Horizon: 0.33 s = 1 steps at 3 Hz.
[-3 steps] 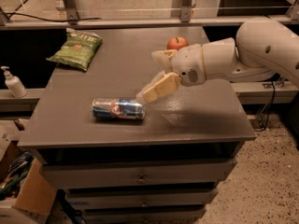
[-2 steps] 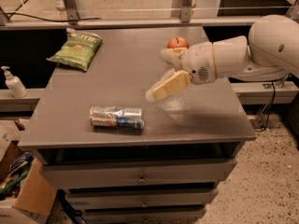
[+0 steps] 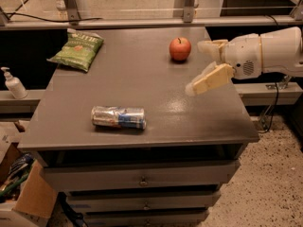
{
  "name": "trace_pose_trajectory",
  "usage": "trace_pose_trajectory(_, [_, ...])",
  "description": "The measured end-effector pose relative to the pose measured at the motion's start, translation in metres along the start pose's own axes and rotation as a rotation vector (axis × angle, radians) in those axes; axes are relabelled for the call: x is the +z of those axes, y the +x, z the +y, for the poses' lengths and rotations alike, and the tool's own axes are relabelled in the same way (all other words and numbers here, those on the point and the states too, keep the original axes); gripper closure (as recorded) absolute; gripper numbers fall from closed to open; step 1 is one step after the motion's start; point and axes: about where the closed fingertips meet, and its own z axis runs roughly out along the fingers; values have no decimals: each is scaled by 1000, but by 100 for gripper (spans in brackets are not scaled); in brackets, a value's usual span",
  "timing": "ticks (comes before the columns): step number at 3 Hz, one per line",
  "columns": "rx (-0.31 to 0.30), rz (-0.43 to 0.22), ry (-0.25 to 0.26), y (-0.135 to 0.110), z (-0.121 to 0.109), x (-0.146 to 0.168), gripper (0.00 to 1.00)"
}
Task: Knock redbull can over
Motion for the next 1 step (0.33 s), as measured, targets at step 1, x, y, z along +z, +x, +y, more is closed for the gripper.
trace_pose_trajectory(1, [0,0,0,0,0,0,0])
